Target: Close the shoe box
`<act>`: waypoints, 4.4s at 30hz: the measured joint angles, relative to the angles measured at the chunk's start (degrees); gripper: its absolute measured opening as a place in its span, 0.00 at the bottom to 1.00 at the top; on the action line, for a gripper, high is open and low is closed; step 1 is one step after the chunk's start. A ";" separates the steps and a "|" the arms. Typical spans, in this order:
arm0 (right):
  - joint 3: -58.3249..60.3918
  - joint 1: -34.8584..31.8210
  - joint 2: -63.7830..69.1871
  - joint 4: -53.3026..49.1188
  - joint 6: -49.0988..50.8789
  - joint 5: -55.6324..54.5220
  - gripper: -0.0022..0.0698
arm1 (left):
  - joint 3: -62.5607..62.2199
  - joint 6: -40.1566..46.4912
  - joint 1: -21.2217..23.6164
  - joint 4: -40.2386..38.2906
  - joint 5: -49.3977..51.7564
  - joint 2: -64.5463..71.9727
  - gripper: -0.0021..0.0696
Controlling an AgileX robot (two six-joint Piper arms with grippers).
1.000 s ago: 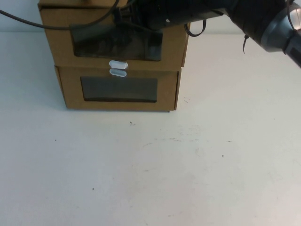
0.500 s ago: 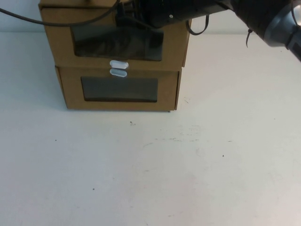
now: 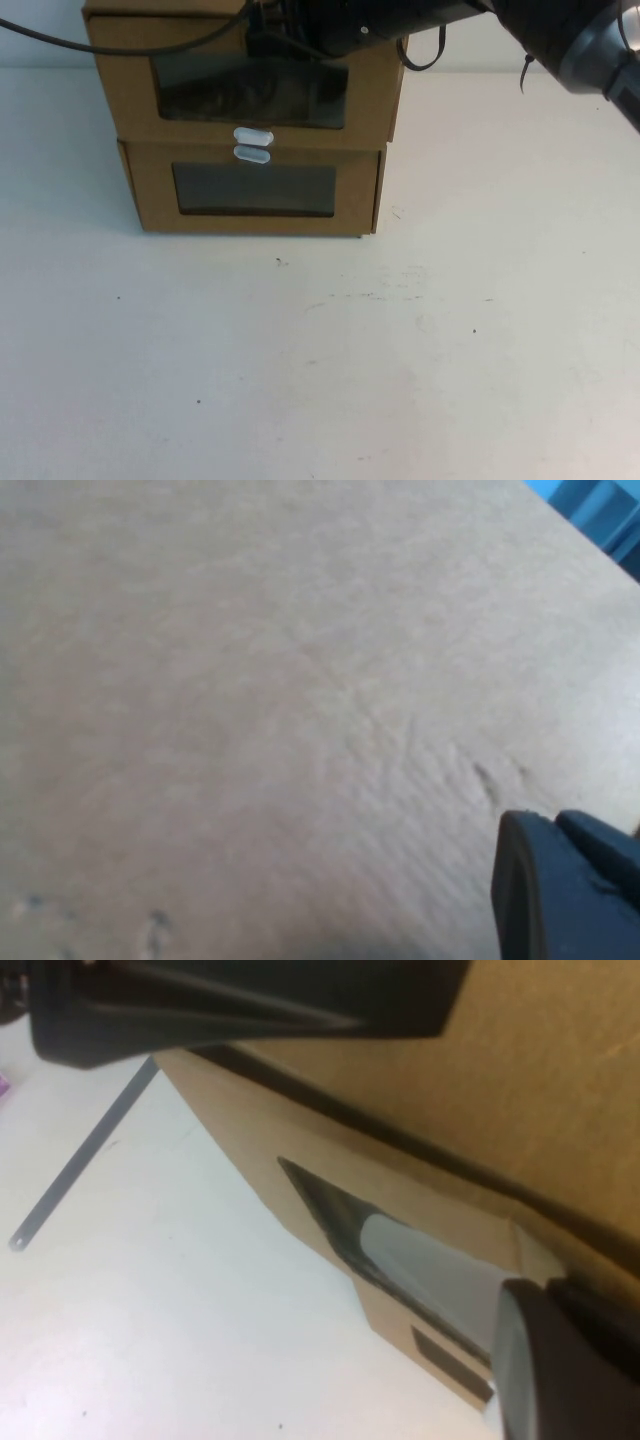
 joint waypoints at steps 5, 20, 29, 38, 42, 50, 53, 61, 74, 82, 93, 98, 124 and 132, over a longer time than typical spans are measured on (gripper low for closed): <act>-0.24 0.10 0.02 0.27 0.07 0.58 0.01 | 0.00 0.03 1.12 0.00 0.00 0.00 0.02; -0.78 -0.26 -9.24 -3.09 1.45 15.14 0.01 | 0.00 -1.37 2.76 3.89 0.51 -11.79 0.02; 1.67 -0.26 -23.76 -22.84 11.78 23.28 0.01 | 0.00 -1.98 2.76 8.84 0.90 -19.64 0.02; 27.53 -0.35 -51.96 -29.73 17.92 23.14 0.01 | 15.60 -1.64 2.76 11.08 -1.19 -36.43 0.02; 47.36 -0.35 -68.12 -32.77 22.03 17.90 0.01 | 34.45 0.98 2.76 12.02 -9.77 -49.72 0.02; 77.92 -0.35 -94.46 -32.85 25.33 8.15 0.01 | 75.33 11.27 2.76 1.83 -30.91 -80.84 0.02; 84.06 -0.35 -100.35 -30.97 25.59 5.35 0.01 | 86.67 14.32 2.76 -2.47 -36.51 -91.28 0.02; 94.54 -0.35 -107.70 -26.41 25.59 -5.75 0.01 | 106.32 21.74 2.76 -4.81 -42.17 -113.50 0.02; 115.36 -0.35 -108.80 -21.40 25.59 -41.46 0.01 | 133.12 29.23 2.76 -16.59 -60.07 -119.96 0.02; 125.20 -0.35 -106.93 -20.73 25.59 -49.36 0.01 | 135.90 30.85 2.76 -26.59 -70.25 -119.96 0.02; 129.98 -0.35 -106.88 -20.19 25.59 -44.75 0.01 | 135.90 30.98 2.76 -27.28 -70.86 -119.96 0.02; 130.67 -1.14 -107.29 -23.22 25.18 -45.27 0.01 | 135.90 31.07 2.76 -27.39 -71.06 -119.96 0.02; 131.06 -26.79 -122.32 -26.30 9.72 -29.01 0.01 | 135.90 31.07 2.76 -27.39 -71.32 -119.96 0.02; 131.06 -26.79 -122.32 -26.23 9.49 -29.01 0.01 | 135.90 31.07 2.76 -27.39 -71.67 -119.96 0.02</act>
